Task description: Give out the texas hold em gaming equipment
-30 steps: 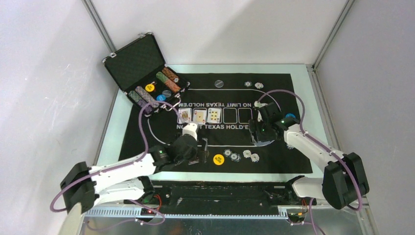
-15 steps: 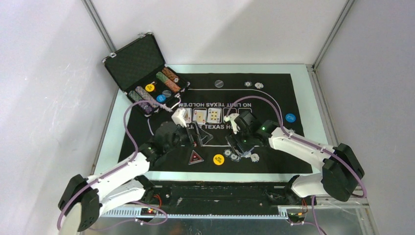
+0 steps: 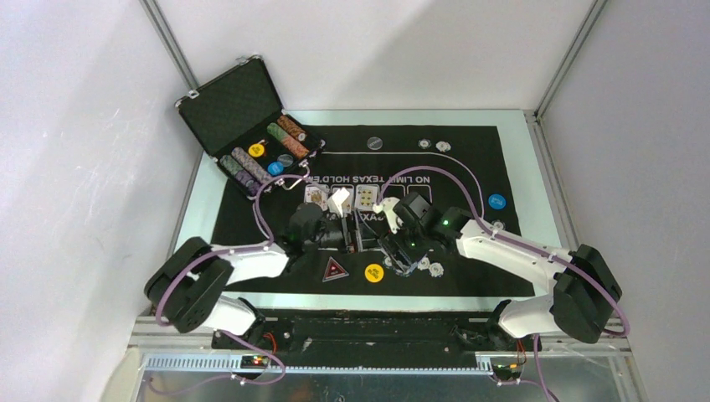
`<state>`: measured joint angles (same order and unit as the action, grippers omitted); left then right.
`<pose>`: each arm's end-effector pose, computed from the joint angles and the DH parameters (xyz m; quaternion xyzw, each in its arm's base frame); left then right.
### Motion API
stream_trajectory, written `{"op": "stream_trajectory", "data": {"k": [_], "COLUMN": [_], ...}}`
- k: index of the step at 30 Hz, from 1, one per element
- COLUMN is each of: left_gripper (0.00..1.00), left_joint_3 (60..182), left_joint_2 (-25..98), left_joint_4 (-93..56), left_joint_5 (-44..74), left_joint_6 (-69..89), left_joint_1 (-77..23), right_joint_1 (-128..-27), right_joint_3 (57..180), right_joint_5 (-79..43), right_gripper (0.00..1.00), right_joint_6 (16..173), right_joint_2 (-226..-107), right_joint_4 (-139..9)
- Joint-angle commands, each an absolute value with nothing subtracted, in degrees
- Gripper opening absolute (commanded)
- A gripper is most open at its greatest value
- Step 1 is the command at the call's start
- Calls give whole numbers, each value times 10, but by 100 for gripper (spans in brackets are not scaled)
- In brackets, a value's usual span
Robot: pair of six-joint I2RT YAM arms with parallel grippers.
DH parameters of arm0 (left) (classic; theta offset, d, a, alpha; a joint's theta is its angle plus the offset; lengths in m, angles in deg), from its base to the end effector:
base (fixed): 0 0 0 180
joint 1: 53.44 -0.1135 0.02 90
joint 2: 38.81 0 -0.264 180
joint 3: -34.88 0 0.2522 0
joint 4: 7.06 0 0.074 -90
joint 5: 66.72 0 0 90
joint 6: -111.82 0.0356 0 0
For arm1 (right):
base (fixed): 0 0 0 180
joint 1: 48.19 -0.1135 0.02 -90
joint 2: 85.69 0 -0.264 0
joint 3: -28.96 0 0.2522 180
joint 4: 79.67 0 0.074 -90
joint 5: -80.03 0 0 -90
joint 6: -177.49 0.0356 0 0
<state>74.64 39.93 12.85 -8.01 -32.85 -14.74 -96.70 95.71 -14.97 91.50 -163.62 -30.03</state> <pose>0.1938 -0.1790 0.1797 0.0460 0.7984 -0.5572 0.2235 0.1736 0.2010 0.2272 -0.3763 0.8907 0.1492 0.2070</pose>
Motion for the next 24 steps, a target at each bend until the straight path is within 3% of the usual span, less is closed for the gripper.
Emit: {"op": "stream_trajectory", "data": {"k": [1,16,24], "left_gripper": [100,99,97], "left_joint_3": [760,800,826], "left_joint_2": [446,545,539], "left_joint_4": [243,272,169], "left_joint_5": [-149,-176,-153], "left_joint_6": [-372,-375,-322], "left_joint_1": [-150,-124,-112], "right_joint_1": [-972,-978,-981], "right_joint_3": [985,986,986], "right_joint_5": [-168,-188,-198], "right_gripper": [0,0,0], "right_joint_6": [904,899,897], "right_joint_2": [-1629,-1616,-1602], "right_joint_4": [-312,-317,-322]}}
